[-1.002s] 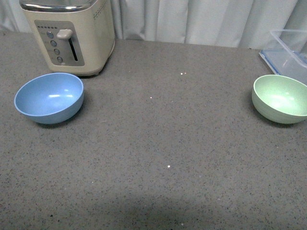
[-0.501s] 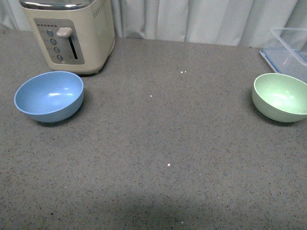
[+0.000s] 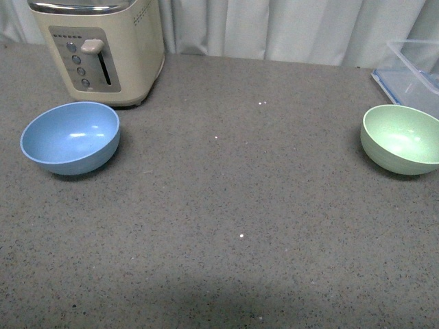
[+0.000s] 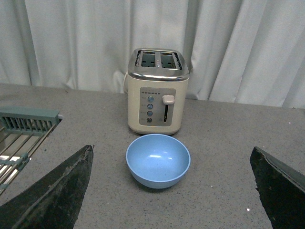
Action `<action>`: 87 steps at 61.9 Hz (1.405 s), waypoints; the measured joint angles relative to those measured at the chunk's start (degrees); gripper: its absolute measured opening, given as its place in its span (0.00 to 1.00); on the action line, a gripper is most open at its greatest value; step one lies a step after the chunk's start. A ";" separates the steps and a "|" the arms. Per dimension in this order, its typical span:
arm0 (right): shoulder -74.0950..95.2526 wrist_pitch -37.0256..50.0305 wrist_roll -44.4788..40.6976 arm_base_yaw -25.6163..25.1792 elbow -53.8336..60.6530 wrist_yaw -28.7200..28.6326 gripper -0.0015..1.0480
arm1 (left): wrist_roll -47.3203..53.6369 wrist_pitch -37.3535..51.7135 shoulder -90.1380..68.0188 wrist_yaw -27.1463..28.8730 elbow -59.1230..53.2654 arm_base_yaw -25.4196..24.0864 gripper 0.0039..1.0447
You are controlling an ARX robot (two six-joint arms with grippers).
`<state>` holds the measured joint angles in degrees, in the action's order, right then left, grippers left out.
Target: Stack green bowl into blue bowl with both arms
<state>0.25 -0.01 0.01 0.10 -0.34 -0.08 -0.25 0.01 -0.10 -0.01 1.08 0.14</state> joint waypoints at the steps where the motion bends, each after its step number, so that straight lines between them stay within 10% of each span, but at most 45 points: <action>1: 0.00 0.00 0.00 0.00 0.00 0.00 0.91 | 0.00 0.00 0.00 0.00 0.02 0.00 0.94; 75: 0.00 0.00 0.00 0.00 0.00 0.00 0.91 | 0.00 0.00 0.00 0.00 0.00 0.00 0.94; 87: 0.00 0.00 0.02 0.00 0.00 0.00 0.91 | -6.82 -3.61 -13.97 16.13 2.12 2.78 0.94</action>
<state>0.25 -0.01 0.03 0.10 -0.34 -0.08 -7.07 -3.60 -14.06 16.12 3.20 2.92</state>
